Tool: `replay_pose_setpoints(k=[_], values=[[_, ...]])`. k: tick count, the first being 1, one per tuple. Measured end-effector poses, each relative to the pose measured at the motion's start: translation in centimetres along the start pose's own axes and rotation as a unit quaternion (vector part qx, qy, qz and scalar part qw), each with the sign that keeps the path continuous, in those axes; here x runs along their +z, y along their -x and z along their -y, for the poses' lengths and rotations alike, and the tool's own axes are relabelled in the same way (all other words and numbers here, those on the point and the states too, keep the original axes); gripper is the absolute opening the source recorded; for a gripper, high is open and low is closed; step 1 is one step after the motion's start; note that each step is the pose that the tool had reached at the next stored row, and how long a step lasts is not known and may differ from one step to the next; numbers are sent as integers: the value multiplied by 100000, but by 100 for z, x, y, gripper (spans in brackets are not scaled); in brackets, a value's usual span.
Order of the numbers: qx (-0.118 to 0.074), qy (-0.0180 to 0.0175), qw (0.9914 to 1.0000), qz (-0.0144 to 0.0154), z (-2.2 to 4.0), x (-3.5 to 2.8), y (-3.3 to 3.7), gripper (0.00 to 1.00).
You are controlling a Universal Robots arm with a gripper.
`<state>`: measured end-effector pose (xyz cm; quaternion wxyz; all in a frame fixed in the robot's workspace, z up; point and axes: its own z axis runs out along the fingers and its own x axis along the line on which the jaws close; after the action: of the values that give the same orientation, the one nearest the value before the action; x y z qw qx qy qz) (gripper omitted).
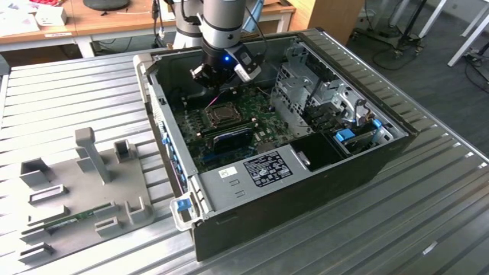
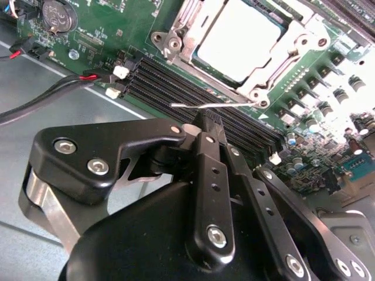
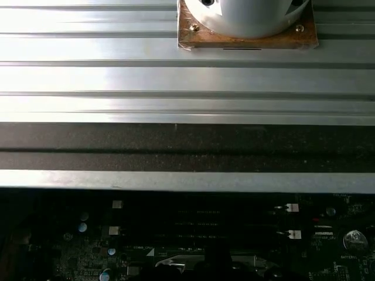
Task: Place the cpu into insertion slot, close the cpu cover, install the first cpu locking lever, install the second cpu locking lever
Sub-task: 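Install the first cpu locking lever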
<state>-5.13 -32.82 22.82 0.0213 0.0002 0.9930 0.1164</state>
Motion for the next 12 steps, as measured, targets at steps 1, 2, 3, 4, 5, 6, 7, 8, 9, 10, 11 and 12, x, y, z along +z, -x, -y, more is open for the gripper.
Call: replay_pose_setpoints(k=[1, 2, 3, 4, 5, 6, 7, 8, 9, 10, 11, 12], values=[[4, 6, 100000, -11, 0, 0, 2, 10], [14, 13, 100000, -77, 0, 0, 5, 10], [35, 14, 100000, -155, 1, 1, 8, 10], [61, 15, 100000, -246, 1, 1, 11, 10], [94, 17, 99999, -392, 1, 1, 17, 10], [125, 13, 99999, -533, 1, 1, 22, 10], [146, 6, 99998, -619, 1, 1, 24, 10], [153, 2, 99998, -632, 1, 1, 23, 10], [163, 1, 99998, -647, 1, 1, 23, 10], [165, 4, 99998, -657, 1, 1, 23, 10], [160, 16, 99998, -669, 1, 1, 24, 10], [166, 169, 99997, -704, 2, 1, 24, 10]])
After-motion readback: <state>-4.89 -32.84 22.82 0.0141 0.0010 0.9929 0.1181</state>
